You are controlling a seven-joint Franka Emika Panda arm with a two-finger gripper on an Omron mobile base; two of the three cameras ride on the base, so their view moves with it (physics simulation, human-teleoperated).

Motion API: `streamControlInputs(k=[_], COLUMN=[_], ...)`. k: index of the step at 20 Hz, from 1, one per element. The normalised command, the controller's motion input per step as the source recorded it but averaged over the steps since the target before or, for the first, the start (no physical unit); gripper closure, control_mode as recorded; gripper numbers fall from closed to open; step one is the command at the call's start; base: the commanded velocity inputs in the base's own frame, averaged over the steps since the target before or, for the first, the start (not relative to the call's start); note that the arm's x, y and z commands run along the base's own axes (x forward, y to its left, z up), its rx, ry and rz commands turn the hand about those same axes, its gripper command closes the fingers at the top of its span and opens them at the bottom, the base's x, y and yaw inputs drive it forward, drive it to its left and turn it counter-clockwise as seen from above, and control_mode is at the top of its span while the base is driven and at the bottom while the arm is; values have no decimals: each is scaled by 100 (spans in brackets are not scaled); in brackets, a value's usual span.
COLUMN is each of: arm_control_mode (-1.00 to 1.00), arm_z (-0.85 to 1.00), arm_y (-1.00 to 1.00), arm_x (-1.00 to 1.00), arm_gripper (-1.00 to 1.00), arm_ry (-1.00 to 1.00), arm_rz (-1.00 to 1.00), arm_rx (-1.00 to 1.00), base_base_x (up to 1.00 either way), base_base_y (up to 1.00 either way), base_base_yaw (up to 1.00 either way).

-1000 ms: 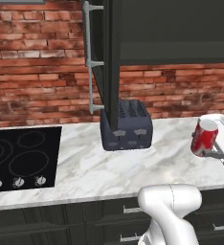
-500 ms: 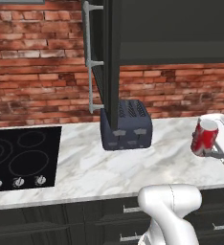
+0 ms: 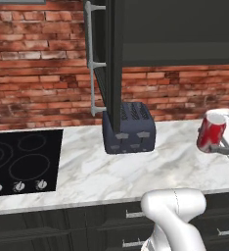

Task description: Pick the can from the counter and place it in the open cabinet.

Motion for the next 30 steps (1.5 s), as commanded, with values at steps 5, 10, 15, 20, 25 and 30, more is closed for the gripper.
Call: streamControlInputs(k=[5,10,15,20,25,30], arm_control_mode=[-100,-100,-100,-100,-100,-100], arm_z=[36,40,30,26,29,26], arm_y=[0,-2,-11,-17,-14,-13], arm_x=[0,0,0,0,0,0], arm_gripper=[100,100,100,100,100,100], arm_ry=[0,0,0,-1,-4,-3], arm_rz=[-2,-10,-16,-17,-16,-15], arm_rx=[0,0,0,0,0,0], base_base_x=[0,0,0,0,0,0], base_base_y=[0,0,0,0,0,0], base_base_yaw=[0,0,0,0,0,0])
